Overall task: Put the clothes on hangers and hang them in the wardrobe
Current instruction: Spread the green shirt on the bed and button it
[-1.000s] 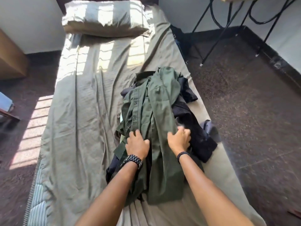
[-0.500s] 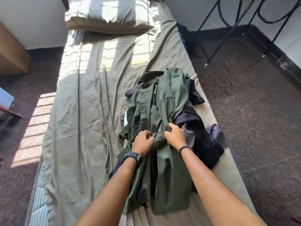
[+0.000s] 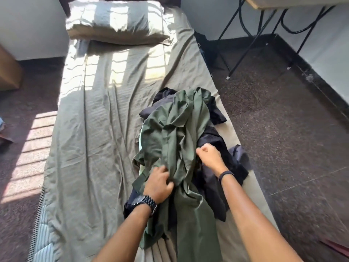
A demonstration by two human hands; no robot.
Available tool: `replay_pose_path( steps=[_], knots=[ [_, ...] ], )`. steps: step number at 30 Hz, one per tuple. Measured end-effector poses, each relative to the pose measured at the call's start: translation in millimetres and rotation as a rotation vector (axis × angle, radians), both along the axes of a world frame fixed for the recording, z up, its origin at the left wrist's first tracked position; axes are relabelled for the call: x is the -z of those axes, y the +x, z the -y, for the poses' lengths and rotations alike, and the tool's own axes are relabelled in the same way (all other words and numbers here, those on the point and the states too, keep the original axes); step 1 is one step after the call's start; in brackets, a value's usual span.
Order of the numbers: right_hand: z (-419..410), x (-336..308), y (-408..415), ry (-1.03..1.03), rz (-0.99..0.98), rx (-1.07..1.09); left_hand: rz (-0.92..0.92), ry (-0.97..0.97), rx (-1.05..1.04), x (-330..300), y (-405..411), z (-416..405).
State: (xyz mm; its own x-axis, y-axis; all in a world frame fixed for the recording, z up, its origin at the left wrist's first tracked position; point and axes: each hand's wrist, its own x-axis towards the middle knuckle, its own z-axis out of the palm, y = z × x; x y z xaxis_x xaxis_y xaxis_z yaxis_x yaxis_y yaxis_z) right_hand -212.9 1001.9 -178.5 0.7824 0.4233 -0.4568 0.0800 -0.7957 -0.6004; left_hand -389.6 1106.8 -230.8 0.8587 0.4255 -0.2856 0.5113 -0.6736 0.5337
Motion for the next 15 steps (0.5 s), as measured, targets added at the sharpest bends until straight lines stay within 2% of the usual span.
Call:
replay_pose_path(
  steps=[2, 4, 6, 9, 11, 12, 13, 15],
  knots=[
    [-16.5, -2.4, 6.6, 0.204, -0.038, 0.236, -0.157, -0.047, 0.134, -2.7, -11.8, 15.3],
    [-35.5, -2.7, 5.3, 0.272, -0.172, 0.229, -0.324, -0.038, 0.23, -5.8, -11.8, 25.4],
    [-49.6, 3.5, -0.3, 0.189, -0.168, 0.129, -0.46, -0.083, 0.318, -12.2, -3.3, 29.7],
    [-46.5, 20.1, -8.1, -0.079, -0.027, -0.058, -0.576, -0.262, 0.411, -24.1, 11.5, 25.2],
    [-31.9, 28.5, -13.2, -0.152, -0.048, -0.117, -0.492, -0.506, 0.215, -25.2, 12.3, 13.6],
    [-22.0, 34.6, -13.7, -0.186, -0.078, -0.155, -0.356, -0.606, 0.029, -25.0, 11.1, 8.0],
    [-12.5, 36.8, -14.1, -0.229, -0.115, -0.213, -0.184, -0.61, -0.193, -22.4, 9.7, 2.1],
    [8.6, 39.9, -11.5, -0.325, -0.213, -0.329, 0.077, -0.371, -0.547, -13.4, 9.6, -5.9]
  ],
)
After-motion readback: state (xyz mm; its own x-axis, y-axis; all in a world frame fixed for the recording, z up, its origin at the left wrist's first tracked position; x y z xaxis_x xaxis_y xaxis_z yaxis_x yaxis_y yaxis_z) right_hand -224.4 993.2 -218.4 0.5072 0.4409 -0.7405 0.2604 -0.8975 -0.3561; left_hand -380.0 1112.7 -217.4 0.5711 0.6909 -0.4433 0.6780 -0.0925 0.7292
